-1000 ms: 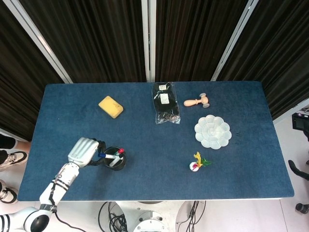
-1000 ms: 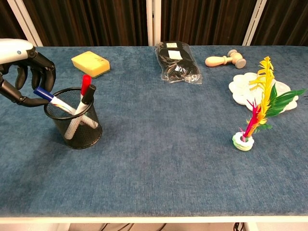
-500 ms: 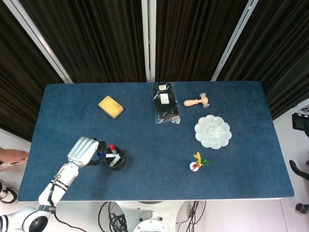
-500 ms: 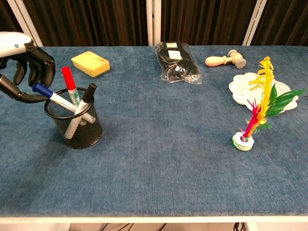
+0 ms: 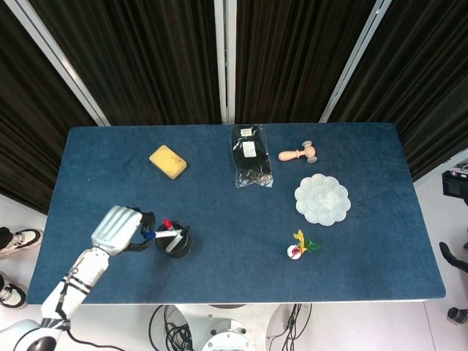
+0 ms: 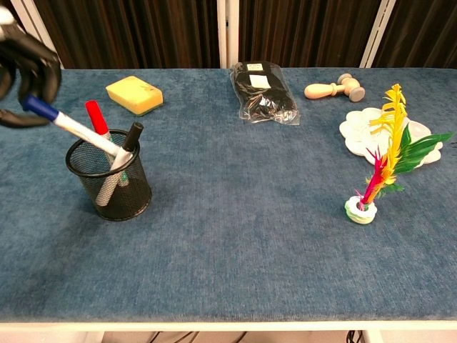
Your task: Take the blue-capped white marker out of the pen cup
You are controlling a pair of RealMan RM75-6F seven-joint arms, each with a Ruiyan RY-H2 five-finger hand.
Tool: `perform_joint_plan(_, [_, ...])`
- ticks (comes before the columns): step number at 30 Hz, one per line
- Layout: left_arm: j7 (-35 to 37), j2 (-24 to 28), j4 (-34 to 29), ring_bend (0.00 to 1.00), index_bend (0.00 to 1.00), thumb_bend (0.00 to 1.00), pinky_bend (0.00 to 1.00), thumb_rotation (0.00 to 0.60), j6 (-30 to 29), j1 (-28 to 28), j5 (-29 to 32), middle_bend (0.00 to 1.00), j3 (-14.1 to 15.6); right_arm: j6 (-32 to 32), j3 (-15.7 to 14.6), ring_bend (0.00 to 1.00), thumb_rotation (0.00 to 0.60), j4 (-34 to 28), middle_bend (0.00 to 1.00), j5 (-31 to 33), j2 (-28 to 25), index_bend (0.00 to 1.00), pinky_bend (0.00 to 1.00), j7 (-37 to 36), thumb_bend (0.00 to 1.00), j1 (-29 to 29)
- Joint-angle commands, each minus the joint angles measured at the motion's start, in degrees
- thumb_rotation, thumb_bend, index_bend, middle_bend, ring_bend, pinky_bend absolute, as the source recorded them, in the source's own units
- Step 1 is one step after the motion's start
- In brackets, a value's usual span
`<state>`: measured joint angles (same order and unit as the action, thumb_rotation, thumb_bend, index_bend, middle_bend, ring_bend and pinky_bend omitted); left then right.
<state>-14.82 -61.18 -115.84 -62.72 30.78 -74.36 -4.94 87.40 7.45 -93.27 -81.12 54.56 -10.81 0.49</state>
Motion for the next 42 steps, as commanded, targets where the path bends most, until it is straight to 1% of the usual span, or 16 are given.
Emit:
perform_joint_plan(1, [1.8, 4.9, -4.0, 0.55, 0.66, 0.29, 0.63, 0.6, -2.6, -1.5, -2.7, 0.63, -0.7, 0.2, 0.1, 0.0, 0.6, -0.1, 0.0, 0.0, 0.0, 0.0, 0.0, -0.1, 0.21, 0.0])
perform_joint_plan(7, [3.8, 11.7, -7.5, 0.55, 0.67, 0.3, 0.63, 0.6, -5.6, -2.9, -4.2, 0.64, -2.3, 0.7, 0.0, 0.0, 0.6, -0.3, 0.0, -0.3, 0.1, 0.0, 0.0, 0.2, 0.21, -0.2])
perform_joint_plan(10, [6.4, 11.6, -5.6, 0.55, 0.68, 0.3, 0.63, 0.6, -7.2, -3.1, -3.1, 0.64, -3.9, 0.8, 0.0, 0.0, 0.6, -0.3, 0.0, -0.3, 0.2, 0.0, 0.0, 0.2, 0.21, -0.3])
perform_joint_plan(12, [8.4, 9.6, -2.4, 0.55, 0.68, 0.3, 0.62, 0.6, -8.1, -3.0, -2.1, 0.64, -5.0, 0.8, 0.0, 0.0, 0.6, -0.3, 0.0, -0.3, 0.3, 0.0, 0.0, 0.3, 0.21, -0.3])
perform_joint_plan(15, [10.5, 4.4, 4.7, 0.55, 0.68, 0.3, 0.62, 0.6, -8.3, -2.4, 0.3, 0.64, -5.9, 0.9, 0.0, 0.0, 0.6, -0.4, 0.0, -0.5, 0.3, 0.0, 0.0, 0.5, 0.21, -0.3])
perform_joint_plan(18, [12.5, -1.2, 11.7, 0.55, 0.68, 0.3, 0.61, 0.6, -6.2, -1.5, 2.6, 0.64, -5.8, 0.8, -0.1, 0.0, 0.6, -0.5, 0.0, -0.4, 0.3, 0.0, 0.0, 0.8, 0.21, -0.2])
perform_joint_plan(22, [15.8, -7.4, 19.9, 0.55, 0.68, 0.3, 0.61, 0.6, -1.2, 0.2, 5.1, 0.65, -5.1, 0.5, 0.0, 0.0, 0.6, -0.7, 0.0, -0.1, 0.3, 0.0, 0.0, 1.2, 0.21, -0.1])
perform_joint_plan(29, [18.8, -13.7, 27.7, 0.53, 0.67, 0.29, 0.6, 0.6, 2.4, 1.5, 5.1, 0.64, -4.4, -0.6, 0.1, 0.0, 0.6, -1.1, 0.0, 0.6, 0.9, 0.0, 0.0, 1.9, 0.21, 0.5])
perform_joint_plan(30, [19.0, -14.3, 28.5, 0.49, 0.65, 0.29, 0.58, 0.6, 2.6, 1.6, 5.1, 0.62, -4.2, -0.7, 0.1, 0.0, 0.6, -1.2, 0.0, 0.4, 1.0, 0.0, 0.0, 2.1, 0.21, 0.6])
perform_joint_plan(31, [19.5, -14.6, 29.2, 0.43, 0.58, 0.29, 0.54, 0.6, 3.6, 1.7, 4.9, 0.57, -3.7, -0.8, 0.1, 0.0, 0.6, -1.2, 0.0, 0.2, 1.1, 0.0, 0.0, 2.4, 0.21, 0.8])
perform_joint_plan(32, [20.1, -14.3, 29.3, 0.34, 0.47, 0.28, 0.48, 0.6, 5.0, 1.8, 4.5, 0.48, -3.1, -0.8, 0.0, 0.0, 0.6, -1.2, 0.0, 0.1, 1.2, 0.0, 0.0, 2.6, 0.21, 0.8])
perform_joint_plan(33, [20.7, -13.6, 29.2, 0.2, 0.29, 0.25, 0.38, 0.6, 6.7, 2.1, 4.2, 0.31, -2.4, -0.8, 0.1, 0.0, 0.6, -1.2, 0.0, 0.0, 1.2, 0.0, 0.0, 2.8, 0.21, 0.9])
perform_joint_plan(35, [21.2, -12.9, 29.6, 0.04, 0.06, 0.2, 0.23, 0.6, 7.0, 1.9, 3.9, 0.07, -2.3, -0.7, 0.2, 0.0, 0.6, -1.1, 0.0, 0.2, 1.3, 0.0, 0.0, 2.8, 0.21, 0.9])
perform_joint_plan(36, [20.9, -13.3, 30.1, 0.0, 0.01, 0.17, 0.18, 0.6, 5.3, 1.4, 3.5, 0.01, -2.6, -0.6, 0.2, 0.0, 0.6, -1.0, 0.0, 0.3, 1.3, 0.0, 0.0, 2.7, 0.21, 0.9])
perform_joint_plan(39, [18.2, -14.7, 31.3, 0.0, 0.0, 0.15, 0.15, 0.6, -1.3, -0.8, 3.4, 0.0, -3.6, -0.7, 0.3, 0.0, 0.6, -0.9, 0.0, 0.7, 1.3, 0.0, 0.0, 2.2, 0.21, 0.8])
perform_joint_plan(42, [13.1, -13.4, 30.0, 0.0, 0.0, 0.15, 0.14, 0.6, -5.1, -2.6, 4.1, 0.0, -3.6, -0.7, 0.1, 0.0, 0.6, -0.8, 0.0, 0.2, 1.4, 0.0, 0.0, 1.7, 0.21, 0.8])
